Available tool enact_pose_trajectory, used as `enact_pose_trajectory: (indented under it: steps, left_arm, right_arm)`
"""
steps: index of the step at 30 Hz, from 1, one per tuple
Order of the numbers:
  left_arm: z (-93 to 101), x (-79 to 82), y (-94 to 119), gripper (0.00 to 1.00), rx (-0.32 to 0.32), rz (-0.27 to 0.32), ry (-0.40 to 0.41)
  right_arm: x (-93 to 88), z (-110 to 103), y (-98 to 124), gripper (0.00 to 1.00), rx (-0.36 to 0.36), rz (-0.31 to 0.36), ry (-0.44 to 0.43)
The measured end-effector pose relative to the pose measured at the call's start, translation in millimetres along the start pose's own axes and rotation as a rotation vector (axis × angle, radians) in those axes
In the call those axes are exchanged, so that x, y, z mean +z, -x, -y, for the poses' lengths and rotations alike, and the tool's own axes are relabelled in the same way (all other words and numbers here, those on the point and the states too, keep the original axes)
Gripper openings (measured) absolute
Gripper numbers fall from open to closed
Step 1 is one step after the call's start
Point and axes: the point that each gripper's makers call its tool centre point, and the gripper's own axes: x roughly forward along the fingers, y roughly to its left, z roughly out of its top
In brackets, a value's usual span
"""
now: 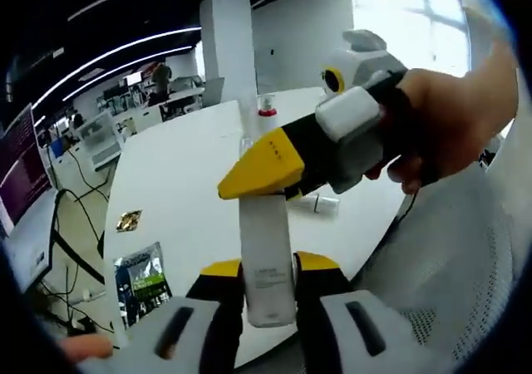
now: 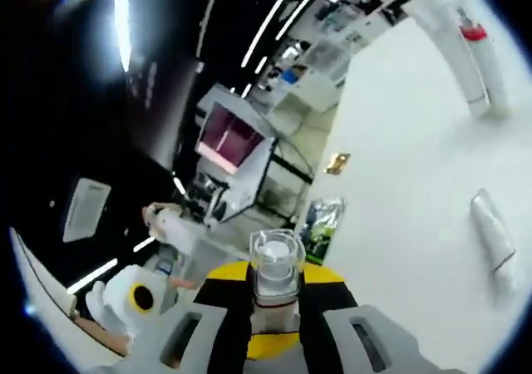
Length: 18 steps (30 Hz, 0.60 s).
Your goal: Arrange the skincare products in the storage area until every visible bottle or jar stands upright without overlapping.
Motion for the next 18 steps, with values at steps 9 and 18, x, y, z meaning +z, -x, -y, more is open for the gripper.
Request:
enact_pose_trajectory:
  steps: [9, 18]
  left_arm:
    - [29.7, 16.6, 12, 0.20, -0.249, 0.087, 0.132]
    - [44.3, 32.2, 24, 0.19, -0.442, 0.143, 0.302]
  right_arm:
    - [-3.6, -27, 20, 0.14, 0.144, -0.097, 0.217]
    - [-13.7, -49, 27, 0.14, 0.266, -0.149, 0.266]
